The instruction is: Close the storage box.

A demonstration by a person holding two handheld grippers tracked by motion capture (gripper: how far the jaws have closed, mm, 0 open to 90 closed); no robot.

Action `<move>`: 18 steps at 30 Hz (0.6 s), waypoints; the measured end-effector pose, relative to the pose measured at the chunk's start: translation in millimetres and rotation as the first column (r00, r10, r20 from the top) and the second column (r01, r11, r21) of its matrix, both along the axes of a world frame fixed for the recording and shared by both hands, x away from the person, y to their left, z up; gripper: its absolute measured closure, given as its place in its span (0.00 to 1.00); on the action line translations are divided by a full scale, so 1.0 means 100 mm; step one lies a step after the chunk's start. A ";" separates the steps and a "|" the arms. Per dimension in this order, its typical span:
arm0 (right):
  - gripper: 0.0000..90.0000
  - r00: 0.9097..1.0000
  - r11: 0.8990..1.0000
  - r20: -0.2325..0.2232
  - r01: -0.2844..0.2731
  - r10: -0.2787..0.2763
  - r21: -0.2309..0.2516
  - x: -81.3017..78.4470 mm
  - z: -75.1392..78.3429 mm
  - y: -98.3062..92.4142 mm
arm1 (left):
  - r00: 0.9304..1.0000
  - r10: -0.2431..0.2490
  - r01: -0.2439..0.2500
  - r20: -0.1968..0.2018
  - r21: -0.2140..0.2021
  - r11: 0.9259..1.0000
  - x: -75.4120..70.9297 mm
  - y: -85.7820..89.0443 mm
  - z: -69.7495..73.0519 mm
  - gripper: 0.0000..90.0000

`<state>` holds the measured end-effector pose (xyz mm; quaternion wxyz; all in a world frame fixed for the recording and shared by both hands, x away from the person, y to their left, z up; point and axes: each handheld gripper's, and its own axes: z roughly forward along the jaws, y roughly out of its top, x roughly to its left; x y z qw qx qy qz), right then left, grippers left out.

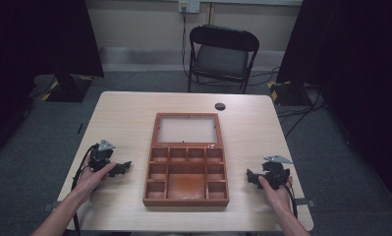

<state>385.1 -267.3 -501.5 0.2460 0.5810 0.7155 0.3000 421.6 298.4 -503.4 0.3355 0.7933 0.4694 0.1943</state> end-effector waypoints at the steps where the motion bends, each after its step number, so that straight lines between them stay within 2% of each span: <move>1: 0.00 1.000 1.000 0.000 -0.001 0.001 0.000 0.00 0.00 0.00 | 1.000 0.001 -0.001 0.000 0.001 1.000 0.00 0.00 0.00 0.00; 8: 0.00 1.000 1.000 -0.003 0.006 -0.006 -0.003 0.00 0.00 0.00 | 1.000 0.020 -0.020 -0.005 -0.001 1.000 -0.01 -0.02 0.00 0.00; 10: 0.05 1.000 1.000 -0.024 -0.005 0.004 -0.011 0.00 0.03 0.00 | 1.000 0.021 -0.021 -0.014 0.005 1.000 -0.02 -0.03 0.02 0.01; 11: 0.09 1.000 1.000 -0.022 -0.014 0.014 -0.005 -0.01 0.04 0.01 | 1.000 0.011 -0.011 -0.019 0.018 1.000 -0.02 -0.02 0.04 0.03; 12: 0.09 1.000 1.000 -0.022 -0.014 0.014 -0.005 -0.01 0.04 0.01 | 1.000 0.011 -0.011 -0.019 0.018 1.000 -0.02 -0.02 0.04 0.05; 13: 0.15 0.999 1.000 -0.030 -0.015 0.015 -0.017 -0.01 0.07 0.04 | 1.000 0.020 -0.020 -0.020 0.006 1.000 -0.03 -0.04 0.04 0.07; 17: 0.17 0.997 0.998 -0.043 -0.058 0.058 -0.006 0.00 0.09 0.07 | 1.000 0.010 -0.010 -0.025 0.010 1.000 -0.03 -0.04 0.07 0.13; 18: 0.18 0.997 0.998 -0.045 -0.059 0.058 -0.006 0.00 0.10 0.06 | 1.000 0.015 -0.015 -0.021 0.004 1.000 -0.04 -0.04 0.07 0.18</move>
